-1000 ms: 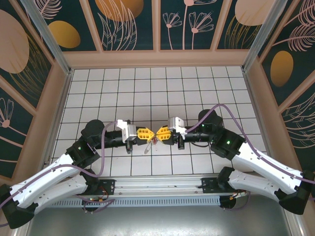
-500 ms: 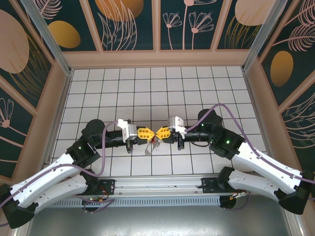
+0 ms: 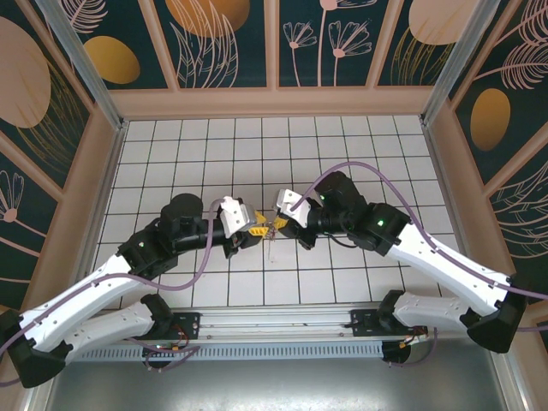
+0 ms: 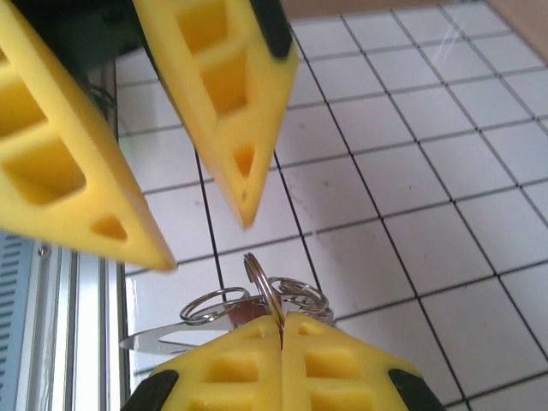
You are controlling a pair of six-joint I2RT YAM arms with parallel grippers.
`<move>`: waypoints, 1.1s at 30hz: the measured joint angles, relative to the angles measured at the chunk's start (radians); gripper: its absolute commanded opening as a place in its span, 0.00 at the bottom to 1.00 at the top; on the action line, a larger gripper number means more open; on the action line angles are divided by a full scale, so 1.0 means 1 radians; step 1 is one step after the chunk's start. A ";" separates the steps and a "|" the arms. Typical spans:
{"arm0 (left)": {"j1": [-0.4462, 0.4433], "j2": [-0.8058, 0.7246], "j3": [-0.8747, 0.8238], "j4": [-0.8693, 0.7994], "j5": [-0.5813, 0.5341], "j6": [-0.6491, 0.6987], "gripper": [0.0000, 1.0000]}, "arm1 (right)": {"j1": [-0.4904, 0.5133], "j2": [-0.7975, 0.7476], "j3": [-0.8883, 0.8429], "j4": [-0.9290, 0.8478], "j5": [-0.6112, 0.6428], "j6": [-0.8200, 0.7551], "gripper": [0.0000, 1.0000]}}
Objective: Put the keys on the keyring
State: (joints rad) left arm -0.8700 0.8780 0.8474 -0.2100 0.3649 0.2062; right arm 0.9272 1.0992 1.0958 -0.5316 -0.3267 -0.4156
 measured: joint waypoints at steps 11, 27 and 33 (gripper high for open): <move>0.000 0.060 0.025 -0.057 0.002 0.045 0.26 | -0.001 0.024 0.063 -0.105 -0.022 -0.052 0.00; 0.000 0.118 0.048 -0.056 0.049 0.063 0.00 | -0.003 0.043 0.071 -0.114 -0.046 -0.078 0.00; 0.000 0.105 0.043 -0.042 0.063 0.051 0.00 | -0.003 0.023 0.052 -0.092 -0.060 -0.067 0.13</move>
State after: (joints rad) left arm -0.8700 0.9833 0.8906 -0.2520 0.4282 0.2577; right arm 0.9237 1.1217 1.1481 -0.6239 -0.3862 -0.4824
